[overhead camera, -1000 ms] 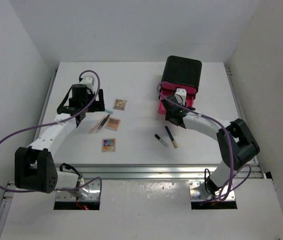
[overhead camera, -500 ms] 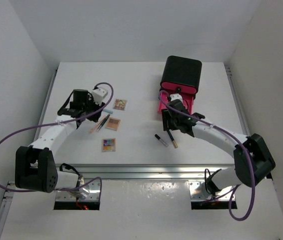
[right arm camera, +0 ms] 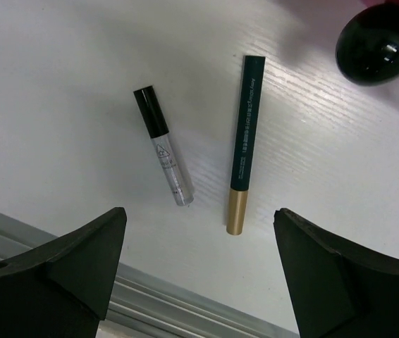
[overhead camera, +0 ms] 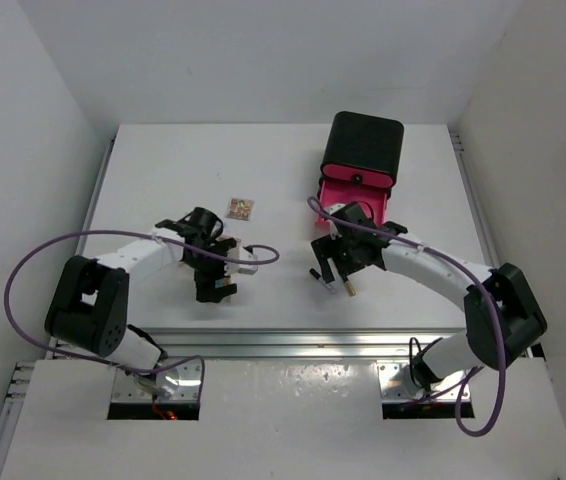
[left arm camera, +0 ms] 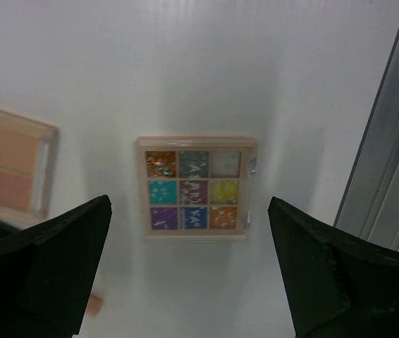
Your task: Organize the makeup
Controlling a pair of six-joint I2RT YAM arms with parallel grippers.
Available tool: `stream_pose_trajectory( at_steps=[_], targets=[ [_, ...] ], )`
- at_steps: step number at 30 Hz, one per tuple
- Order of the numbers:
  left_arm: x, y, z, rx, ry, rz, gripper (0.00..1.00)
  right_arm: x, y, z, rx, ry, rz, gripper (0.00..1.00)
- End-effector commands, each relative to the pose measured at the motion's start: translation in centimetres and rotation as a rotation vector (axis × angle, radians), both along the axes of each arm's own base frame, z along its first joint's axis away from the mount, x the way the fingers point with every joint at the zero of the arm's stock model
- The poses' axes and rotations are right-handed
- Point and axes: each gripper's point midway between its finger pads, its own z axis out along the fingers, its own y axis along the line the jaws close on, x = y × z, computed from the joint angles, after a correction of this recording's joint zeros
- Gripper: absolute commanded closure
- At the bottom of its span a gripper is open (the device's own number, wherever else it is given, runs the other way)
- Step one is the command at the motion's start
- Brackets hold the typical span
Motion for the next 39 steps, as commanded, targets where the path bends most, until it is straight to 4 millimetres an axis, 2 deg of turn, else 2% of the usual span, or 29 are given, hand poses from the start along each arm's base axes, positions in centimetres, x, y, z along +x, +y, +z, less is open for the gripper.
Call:
stream_pose_trajectory(
  at_steps=[1, 3, 8, 15, 19, 21, 22, 25, 28, 32, 33, 34, 36, 39],
  targets=[
    [-1.3, 0.3, -1.6, 0.036, 0.012, -0.074, 0.00, -1.0, 0.2, 0.8, 0.017, -0.001, 0.039, 0.14],
    [-1.8, 0.6, -2.7, 0.055, 0.009, -0.079, 0.00, -1.1, -0.2, 0.9, 0.018, -0.010, 0.024, 0.14],
    [-1.5, 0.6, -4.4, 0.078, 0.009, -0.093, 0.00, -2.1, -1.0, 0.4, -0.002, 0.019, 0.010, 0.13],
    [0.5, 0.4, -5.1, 0.091, -0.037, -0.066, 0.00, -2.7, -1.8, 0.4, -0.016, 0.012, -0.009, 0.13],
    [0.4, 0.9, -5.8, 0.120, -0.025, -0.072, 0.02, -2.6, -2.1, 0.4, -0.022, 0.004, -0.024, 0.14],
    [-0.4, 1.2, -6.3, 0.132, 0.000, -0.091, 0.09, -2.5, -2.1, 0.6, -0.025, -0.002, -0.028, 0.14],
    [-0.7, 1.2, -6.4, 0.127, 0.009, -0.115, 0.20, -2.3, -2.2, 0.7, -0.027, -0.005, -0.032, 0.14],
    [-2.2, 1.1, -6.6, 0.113, 0.061, -0.132, 0.40, -1.9, -2.3, 1.1, -0.041, -0.025, -0.041, 0.14],
    [-2.3, 0.9, -6.1, 0.099, 0.057, -0.123, 0.45, -1.5, -2.7, 1.5, -0.056, -0.048, -0.055, 0.14],
    [-0.9, -0.7, -3.5, 0.021, 0.045, -0.046, 0.49, -0.9, -3.3, 2.4, -0.052, -0.079, -0.109, 0.14],
    [0.4, -1.5, -2.3, -0.006, 0.019, -0.022, 0.49, -0.6, -3.6, 2.8, -0.048, -0.090, -0.147, 0.14],
    [0.9, -2.0, -1.3, -0.029, 0.015, 0.005, 0.49, -0.5, -3.7, 3.2, -0.046, -0.098, -0.165, 0.14],
    [3.1, -3.7, 1.9, -0.112, -0.003, 0.101, 0.51, -0.3, -4.7, 4.1, -0.027, -0.110, -0.251, 0.14],
    [5.1, -6.6, 6.0, -0.234, 0.038, 0.258, 0.52, 0.1, -6.4, 5.3, 0.004, -0.134, -0.373, 0.14]
  ],
)
